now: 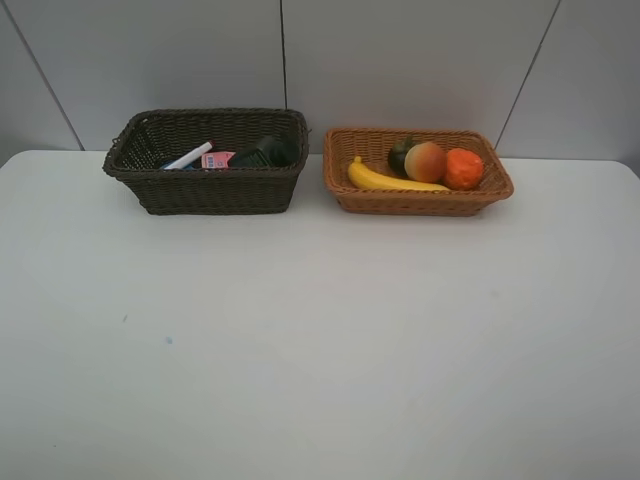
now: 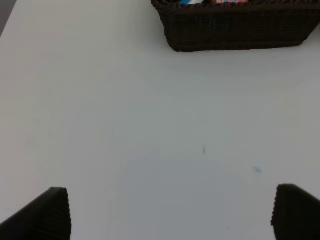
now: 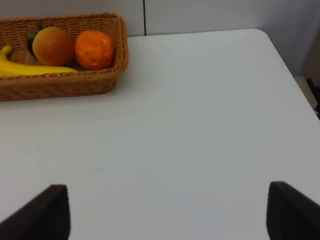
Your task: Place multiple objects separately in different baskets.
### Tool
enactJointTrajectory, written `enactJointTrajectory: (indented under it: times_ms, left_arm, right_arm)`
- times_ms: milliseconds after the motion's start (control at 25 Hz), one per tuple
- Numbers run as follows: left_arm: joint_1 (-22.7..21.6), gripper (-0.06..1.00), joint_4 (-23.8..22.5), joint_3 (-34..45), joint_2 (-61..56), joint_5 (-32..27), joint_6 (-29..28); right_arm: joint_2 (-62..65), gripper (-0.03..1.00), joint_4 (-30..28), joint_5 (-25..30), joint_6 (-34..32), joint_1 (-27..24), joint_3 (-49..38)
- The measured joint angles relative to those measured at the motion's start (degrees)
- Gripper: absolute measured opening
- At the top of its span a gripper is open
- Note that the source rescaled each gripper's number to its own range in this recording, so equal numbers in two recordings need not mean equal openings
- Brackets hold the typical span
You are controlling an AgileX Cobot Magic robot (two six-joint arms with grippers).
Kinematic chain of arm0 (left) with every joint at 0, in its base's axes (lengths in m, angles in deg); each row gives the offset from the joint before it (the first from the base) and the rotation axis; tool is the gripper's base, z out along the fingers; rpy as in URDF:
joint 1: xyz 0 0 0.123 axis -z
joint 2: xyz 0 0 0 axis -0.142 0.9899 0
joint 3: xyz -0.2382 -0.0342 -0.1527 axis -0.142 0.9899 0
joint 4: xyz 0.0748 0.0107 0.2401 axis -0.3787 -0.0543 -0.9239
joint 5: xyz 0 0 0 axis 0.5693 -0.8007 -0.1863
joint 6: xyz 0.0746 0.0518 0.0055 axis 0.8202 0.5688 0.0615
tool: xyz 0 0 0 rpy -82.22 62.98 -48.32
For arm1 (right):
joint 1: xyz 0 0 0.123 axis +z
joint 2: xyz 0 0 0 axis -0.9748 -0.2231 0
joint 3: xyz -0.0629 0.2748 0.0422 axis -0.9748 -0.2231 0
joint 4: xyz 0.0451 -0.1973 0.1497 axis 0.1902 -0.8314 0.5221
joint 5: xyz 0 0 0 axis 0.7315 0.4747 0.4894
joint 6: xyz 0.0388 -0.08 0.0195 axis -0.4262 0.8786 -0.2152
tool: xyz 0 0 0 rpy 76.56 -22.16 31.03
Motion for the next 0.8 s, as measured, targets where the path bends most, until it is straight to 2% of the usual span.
enactJointTrajectory:
  times_ms: [800]
  left_arm:
    - [0.0,1.0,0.0,0.0,0.0,0.0,0.5]
  right_arm:
    - [0.0,1.0,0.0,0.0,0.0,0.0,0.0]
